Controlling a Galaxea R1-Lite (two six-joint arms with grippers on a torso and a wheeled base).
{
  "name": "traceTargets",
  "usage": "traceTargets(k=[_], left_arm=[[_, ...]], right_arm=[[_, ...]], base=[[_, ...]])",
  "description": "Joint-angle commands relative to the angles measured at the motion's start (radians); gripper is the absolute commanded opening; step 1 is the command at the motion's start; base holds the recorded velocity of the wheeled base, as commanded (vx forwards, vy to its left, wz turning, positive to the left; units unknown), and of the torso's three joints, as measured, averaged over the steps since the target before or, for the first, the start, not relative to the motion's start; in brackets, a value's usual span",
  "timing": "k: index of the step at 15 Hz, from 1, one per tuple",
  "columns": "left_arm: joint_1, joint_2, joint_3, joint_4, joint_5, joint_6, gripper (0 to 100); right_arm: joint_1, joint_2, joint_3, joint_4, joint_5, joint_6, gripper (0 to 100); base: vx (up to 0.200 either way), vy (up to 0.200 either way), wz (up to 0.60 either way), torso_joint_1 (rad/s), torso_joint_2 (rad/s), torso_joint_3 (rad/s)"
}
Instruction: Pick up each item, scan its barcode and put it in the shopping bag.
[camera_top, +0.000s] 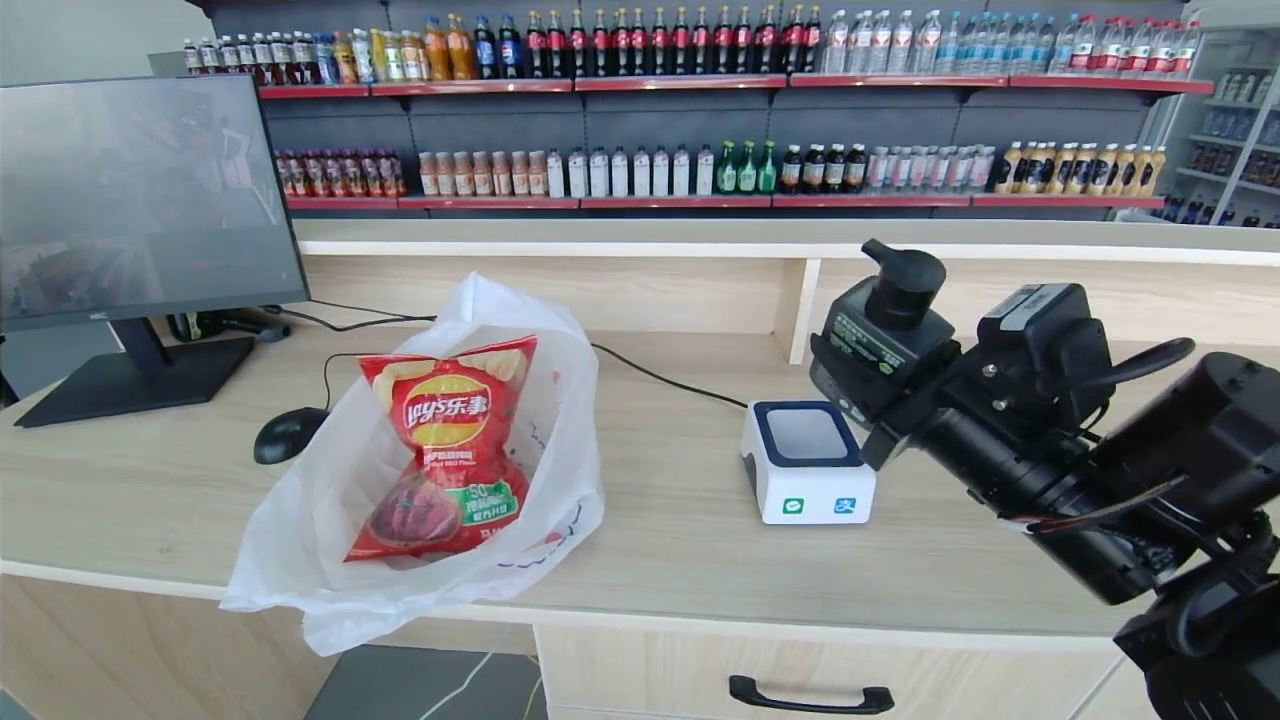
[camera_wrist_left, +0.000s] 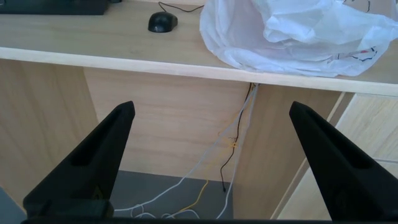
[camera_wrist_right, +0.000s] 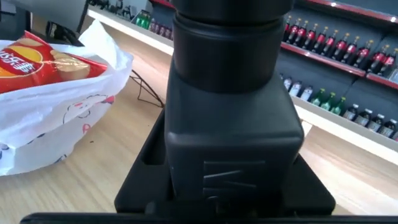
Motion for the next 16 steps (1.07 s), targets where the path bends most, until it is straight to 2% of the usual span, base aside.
traceTargets(k=[1, 5, 10, 12, 16], left_arm=[[0.0, 0.0, 0.0, 0.0, 0.0, 0.0, 100], [0.0, 0.0, 0.0, 0.0, 0.0, 0.0, 100], [0.0, 0.0, 0.0, -0.001, 0.0, 0.0, 100], [0.0, 0.0, 0.0, -0.001, 0.0, 0.0, 100], [0.0, 0.0, 0.0, 0.0, 0.0, 0.003, 100]], right_arm=[[0.001, 0.048, -0.036, -0.001, 0.053, -0.071, 0], [-0.015, 0.101, -0.069, -0.001, 0.173, -0.228, 0], [-0.13, 0.159, -0.076, -0.001, 0.383, -0.393, 0], [-0.147, 0.196, -0.102, -0.001, 0.472, -0.432, 0], [-0.158, 0.217, -0.131, -0.001, 0.487, -0.468, 0]], base=[[0.0, 0.0, 0.0, 0.0, 0.0, 0.0], [0.0, 0.0, 0.0, 0.0, 0.0, 0.0], [0.0, 0.0, 0.0, 0.0, 0.0, 0.0], [0.0, 0.0, 0.0, 0.0, 0.0, 0.0], [0.0, 0.0, 0.0, 0.0, 0.0, 0.0]])
